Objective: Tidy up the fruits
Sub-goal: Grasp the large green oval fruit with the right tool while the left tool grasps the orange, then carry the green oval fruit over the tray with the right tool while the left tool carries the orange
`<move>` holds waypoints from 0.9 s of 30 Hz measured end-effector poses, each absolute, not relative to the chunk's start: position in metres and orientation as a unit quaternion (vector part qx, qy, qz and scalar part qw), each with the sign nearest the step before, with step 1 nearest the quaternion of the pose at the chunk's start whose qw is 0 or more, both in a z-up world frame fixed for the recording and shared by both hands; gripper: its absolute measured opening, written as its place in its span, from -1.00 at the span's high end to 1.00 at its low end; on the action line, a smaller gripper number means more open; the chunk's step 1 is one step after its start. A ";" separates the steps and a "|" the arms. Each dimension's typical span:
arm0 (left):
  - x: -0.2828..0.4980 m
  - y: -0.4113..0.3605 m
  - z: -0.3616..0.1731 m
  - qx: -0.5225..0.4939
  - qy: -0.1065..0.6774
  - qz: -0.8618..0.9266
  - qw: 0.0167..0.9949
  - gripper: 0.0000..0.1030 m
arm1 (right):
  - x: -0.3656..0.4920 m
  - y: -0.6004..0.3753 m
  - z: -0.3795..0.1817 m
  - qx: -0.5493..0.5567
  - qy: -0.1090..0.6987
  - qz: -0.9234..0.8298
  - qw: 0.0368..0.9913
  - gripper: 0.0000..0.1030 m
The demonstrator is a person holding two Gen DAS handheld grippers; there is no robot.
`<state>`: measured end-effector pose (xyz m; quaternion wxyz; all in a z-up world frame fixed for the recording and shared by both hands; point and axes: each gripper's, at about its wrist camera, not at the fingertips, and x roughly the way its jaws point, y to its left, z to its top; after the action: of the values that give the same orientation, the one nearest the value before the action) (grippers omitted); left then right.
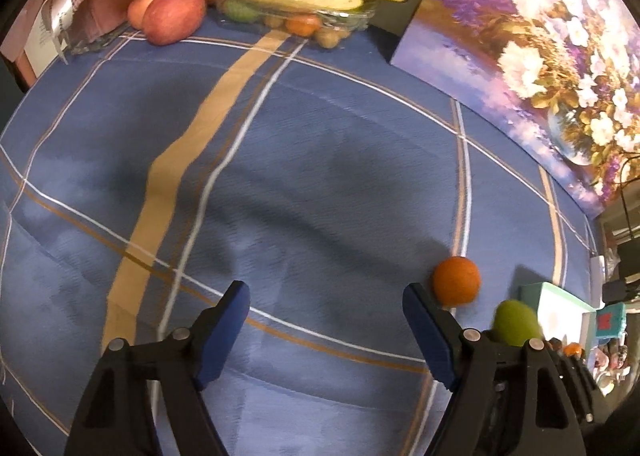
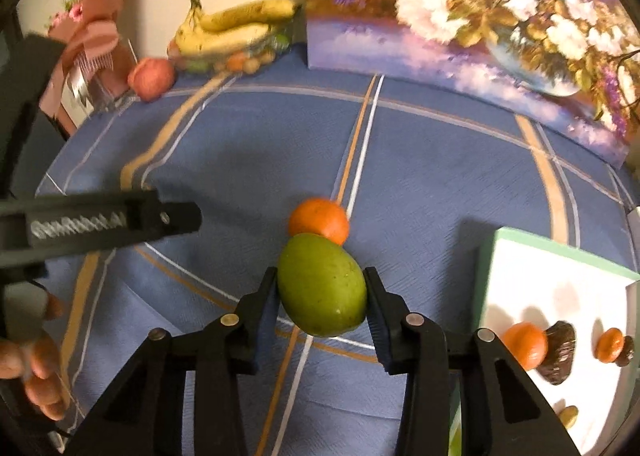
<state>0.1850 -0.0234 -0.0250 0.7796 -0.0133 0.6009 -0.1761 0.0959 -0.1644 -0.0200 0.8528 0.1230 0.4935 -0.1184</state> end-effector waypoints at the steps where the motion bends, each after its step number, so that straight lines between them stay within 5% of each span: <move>1: 0.183 -0.028 -0.025 -0.015 0.601 -0.181 0.778 -0.51 | 0.094 -0.168 -0.016 0.125 0.489 -0.121 0.855 0.18; 14: 0.166 -0.085 -0.025 0.003 0.594 -0.231 0.771 -0.41 | 0.054 -0.250 0.020 0.183 0.441 -0.202 0.855 0.17; 23: 0.164 -0.110 -0.038 0.015 0.594 -0.245 0.766 -0.10 | 0.043 -0.278 0.027 0.202 0.427 -0.217 0.854 0.18; 27: 0.164 -0.116 -0.035 0.012 0.588 -0.261 0.766 0.22 | 0.042 -0.284 0.026 0.208 0.426 -0.218 0.853 0.18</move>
<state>0.1639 -0.1156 -0.0355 0.7658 0.0119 0.5877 -0.2610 0.0418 -0.2843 0.0260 0.8533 0.2081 0.4256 -0.2176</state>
